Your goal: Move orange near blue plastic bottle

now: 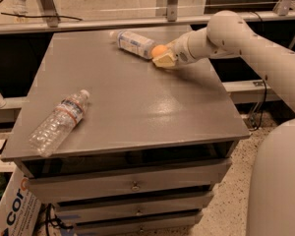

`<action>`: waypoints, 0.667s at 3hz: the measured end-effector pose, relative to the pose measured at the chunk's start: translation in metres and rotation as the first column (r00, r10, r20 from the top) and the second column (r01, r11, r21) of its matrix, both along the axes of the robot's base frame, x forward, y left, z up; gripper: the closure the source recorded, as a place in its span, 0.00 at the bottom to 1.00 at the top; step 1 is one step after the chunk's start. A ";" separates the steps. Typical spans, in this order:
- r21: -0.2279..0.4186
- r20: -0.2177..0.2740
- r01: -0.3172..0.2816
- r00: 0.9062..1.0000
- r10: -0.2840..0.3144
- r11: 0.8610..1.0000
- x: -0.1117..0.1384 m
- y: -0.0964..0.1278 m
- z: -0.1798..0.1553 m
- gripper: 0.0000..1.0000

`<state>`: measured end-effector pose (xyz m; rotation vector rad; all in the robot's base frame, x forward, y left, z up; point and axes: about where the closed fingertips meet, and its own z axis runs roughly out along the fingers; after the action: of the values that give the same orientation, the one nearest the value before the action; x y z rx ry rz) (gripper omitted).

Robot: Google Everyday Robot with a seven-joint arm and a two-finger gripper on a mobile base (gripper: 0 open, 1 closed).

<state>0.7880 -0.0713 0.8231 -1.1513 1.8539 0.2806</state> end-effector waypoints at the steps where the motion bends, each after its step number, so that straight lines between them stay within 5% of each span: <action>1: 0.000 0.000 0.000 1.000 0.000 1.000 0.000 0.000 0.000 0.82; 2: 0.005 -0.011 -0.002 1.000 0.002 1.000 0.003 0.003 0.000 0.59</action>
Offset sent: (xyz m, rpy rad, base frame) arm 0.0190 0.0091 -0.0047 0.0316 0.0624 0.0053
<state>0.7912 -0.0687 0.8226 -1.1504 1.8609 0.2939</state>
